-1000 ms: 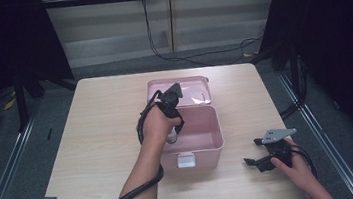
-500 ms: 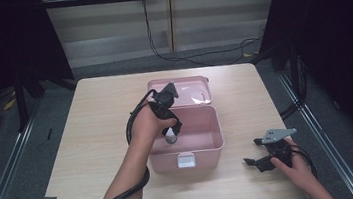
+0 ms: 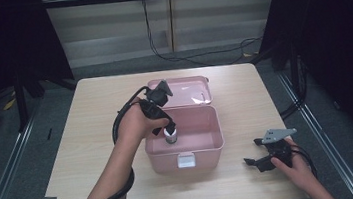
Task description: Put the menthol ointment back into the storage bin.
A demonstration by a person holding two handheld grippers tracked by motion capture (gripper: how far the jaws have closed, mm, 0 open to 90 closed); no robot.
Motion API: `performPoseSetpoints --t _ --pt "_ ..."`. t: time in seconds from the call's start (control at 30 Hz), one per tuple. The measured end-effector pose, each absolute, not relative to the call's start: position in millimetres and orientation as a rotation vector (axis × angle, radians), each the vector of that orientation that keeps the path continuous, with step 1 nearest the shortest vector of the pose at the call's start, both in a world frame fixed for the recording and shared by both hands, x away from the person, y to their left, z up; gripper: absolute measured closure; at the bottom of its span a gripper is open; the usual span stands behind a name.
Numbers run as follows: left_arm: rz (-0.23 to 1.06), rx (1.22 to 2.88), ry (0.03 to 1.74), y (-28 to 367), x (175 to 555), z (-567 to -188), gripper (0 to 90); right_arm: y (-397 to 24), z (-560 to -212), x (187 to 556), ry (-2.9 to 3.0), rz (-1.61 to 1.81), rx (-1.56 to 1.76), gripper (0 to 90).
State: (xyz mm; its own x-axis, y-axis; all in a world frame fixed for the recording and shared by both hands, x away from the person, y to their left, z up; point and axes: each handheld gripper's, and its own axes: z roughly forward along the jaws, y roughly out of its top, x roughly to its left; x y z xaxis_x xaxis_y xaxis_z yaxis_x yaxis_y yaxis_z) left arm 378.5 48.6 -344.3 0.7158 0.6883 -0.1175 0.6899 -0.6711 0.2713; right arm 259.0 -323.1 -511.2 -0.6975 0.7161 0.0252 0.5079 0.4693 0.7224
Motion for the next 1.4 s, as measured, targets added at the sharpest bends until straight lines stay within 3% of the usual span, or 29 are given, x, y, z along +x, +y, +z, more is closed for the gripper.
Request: performPoseSetpoints --t 1.4 --pt "0.033 2.595 1.091 123.4 362.4 -322.7 24.5 -323.1 -511.2 258.9 2.439 1.058 1.045 12.5"
